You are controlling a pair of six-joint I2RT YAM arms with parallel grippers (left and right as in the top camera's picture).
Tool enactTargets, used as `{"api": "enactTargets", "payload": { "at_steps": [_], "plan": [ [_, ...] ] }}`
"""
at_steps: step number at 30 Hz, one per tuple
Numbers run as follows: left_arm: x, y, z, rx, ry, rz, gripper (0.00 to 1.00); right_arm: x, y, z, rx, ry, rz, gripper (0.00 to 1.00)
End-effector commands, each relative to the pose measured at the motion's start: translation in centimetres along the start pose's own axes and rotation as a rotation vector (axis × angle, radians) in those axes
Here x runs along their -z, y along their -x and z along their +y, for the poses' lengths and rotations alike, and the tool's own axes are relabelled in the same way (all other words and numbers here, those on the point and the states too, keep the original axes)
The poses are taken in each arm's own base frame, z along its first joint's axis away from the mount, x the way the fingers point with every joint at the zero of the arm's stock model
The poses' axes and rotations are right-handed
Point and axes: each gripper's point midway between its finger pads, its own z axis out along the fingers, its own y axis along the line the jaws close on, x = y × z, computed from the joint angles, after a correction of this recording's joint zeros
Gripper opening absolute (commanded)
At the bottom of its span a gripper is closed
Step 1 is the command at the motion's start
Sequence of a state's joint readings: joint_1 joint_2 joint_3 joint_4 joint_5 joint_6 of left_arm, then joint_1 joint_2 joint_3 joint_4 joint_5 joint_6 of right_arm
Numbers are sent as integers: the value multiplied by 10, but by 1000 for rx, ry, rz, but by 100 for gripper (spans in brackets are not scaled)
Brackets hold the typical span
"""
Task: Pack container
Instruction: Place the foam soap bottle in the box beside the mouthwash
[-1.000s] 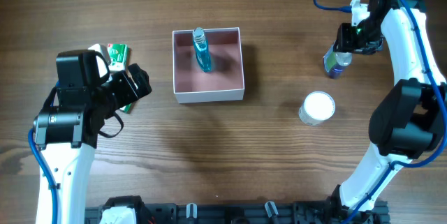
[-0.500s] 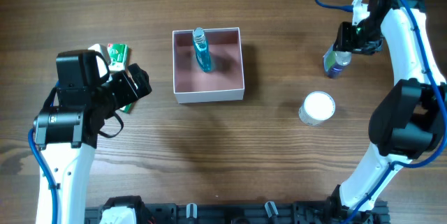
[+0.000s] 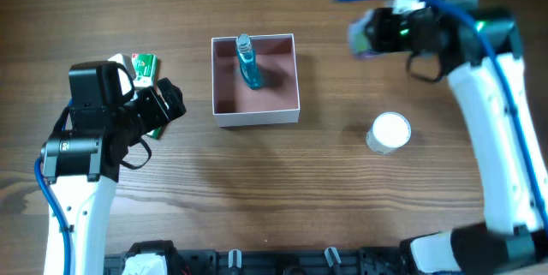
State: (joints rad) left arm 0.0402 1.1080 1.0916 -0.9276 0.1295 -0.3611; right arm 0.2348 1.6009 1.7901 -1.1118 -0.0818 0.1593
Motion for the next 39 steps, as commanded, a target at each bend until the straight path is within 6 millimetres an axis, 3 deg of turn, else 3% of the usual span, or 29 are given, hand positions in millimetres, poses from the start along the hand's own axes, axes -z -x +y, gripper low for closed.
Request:
{"api": "enactTargets", "payload": {
  "at_steps": [1,5,9,16,29,39],
  "plan": [
    [5,5,-7,-19,-26,-16,100,4,3,59,-86,94,-33,4],
    [5,6,-7,-19,-26,-16,100,-9,2,105,-60,127,-57,4],
    [5,5,-7,-19,-26,-16,100,-28,5,126,-48,121,-81,4],
    [5,5,-7,-19,-26,-16,100,-70,6,120,-119,40,-70,4],
    [5,5,-7,-19,-26,-16,100,-145,-15,122,-125,-1,29,4],
    [5,5,-7,-18,-26,-15,100,-178,-22,123,-123,-11,45,4]
  ]
}}
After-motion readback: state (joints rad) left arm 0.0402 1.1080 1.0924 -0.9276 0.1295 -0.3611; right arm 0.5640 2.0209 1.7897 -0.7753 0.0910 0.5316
